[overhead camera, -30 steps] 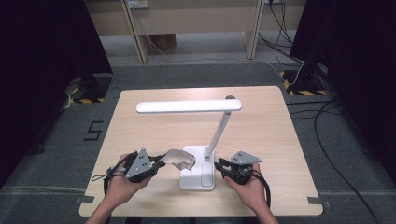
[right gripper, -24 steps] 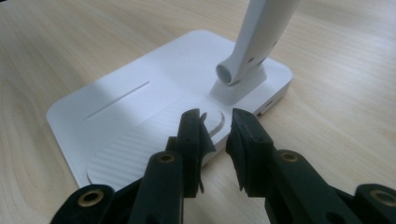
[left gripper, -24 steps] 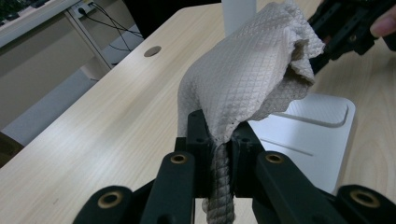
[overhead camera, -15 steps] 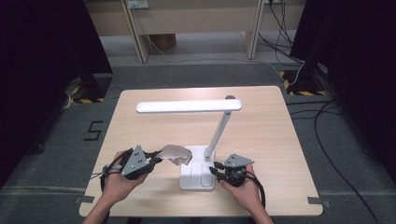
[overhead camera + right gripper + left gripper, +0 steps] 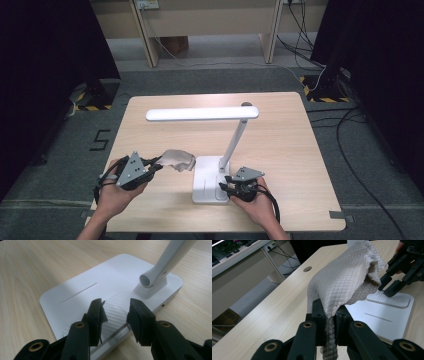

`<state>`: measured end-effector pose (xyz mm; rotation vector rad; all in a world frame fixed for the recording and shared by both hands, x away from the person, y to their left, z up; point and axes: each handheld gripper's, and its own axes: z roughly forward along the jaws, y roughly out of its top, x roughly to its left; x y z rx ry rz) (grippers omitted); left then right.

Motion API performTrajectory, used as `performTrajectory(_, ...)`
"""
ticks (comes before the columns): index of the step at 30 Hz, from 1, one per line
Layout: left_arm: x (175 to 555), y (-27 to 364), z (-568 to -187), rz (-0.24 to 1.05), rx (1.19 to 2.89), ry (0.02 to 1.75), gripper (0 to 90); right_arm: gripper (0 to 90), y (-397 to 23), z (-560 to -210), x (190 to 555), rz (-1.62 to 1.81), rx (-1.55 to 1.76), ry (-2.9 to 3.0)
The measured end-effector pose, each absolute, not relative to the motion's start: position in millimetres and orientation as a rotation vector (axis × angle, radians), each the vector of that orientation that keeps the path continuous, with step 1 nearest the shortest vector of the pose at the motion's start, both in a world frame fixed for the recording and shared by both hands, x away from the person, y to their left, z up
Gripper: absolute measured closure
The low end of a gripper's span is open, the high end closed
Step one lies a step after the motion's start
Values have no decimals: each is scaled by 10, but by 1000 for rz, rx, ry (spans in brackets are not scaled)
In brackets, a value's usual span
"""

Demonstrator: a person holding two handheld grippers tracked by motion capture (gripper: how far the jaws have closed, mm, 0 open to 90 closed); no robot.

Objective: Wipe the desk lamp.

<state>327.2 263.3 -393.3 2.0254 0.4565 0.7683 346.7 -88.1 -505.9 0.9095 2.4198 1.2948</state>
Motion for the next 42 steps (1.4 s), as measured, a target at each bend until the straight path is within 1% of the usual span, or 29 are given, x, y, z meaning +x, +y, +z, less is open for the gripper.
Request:
performTrajectory(4,3277,2667,-3827,792,2007,446,810,659,-878,-5054,3460,1261,882,2423)
performTrajectory(10,3283,2708,-3728,798,1978,443,810,661,-879,-5056,3458,1257,882,2420)
performTrajectory(17,3341,2801,-3551,848,1958,455,810,660,-913,-5076,3462,1292,931,2417)
performTrajectory(19,3352,2817,-3510,860,1955,455,810,648,-912,-5064,3473,1281,919,2433)
performTrajectory(21,3363,2824,-3482,867,1961,447,810,629,-886,-5060,3481,1279,915,2420)
performTrajectory(26,3381,2846,-3454,875,1954,453,810,622,-837,-5052,3498,1309,904,2405)
performTrajectory(34,3414,2950,-3407,896,1938,484,810,651,-767,-5058,3519,1263,863,2427)
performTrajectory(42,3457,3006,-3289,936,1901,519,810,652,-765,-5063,3514,1262,855,2423)
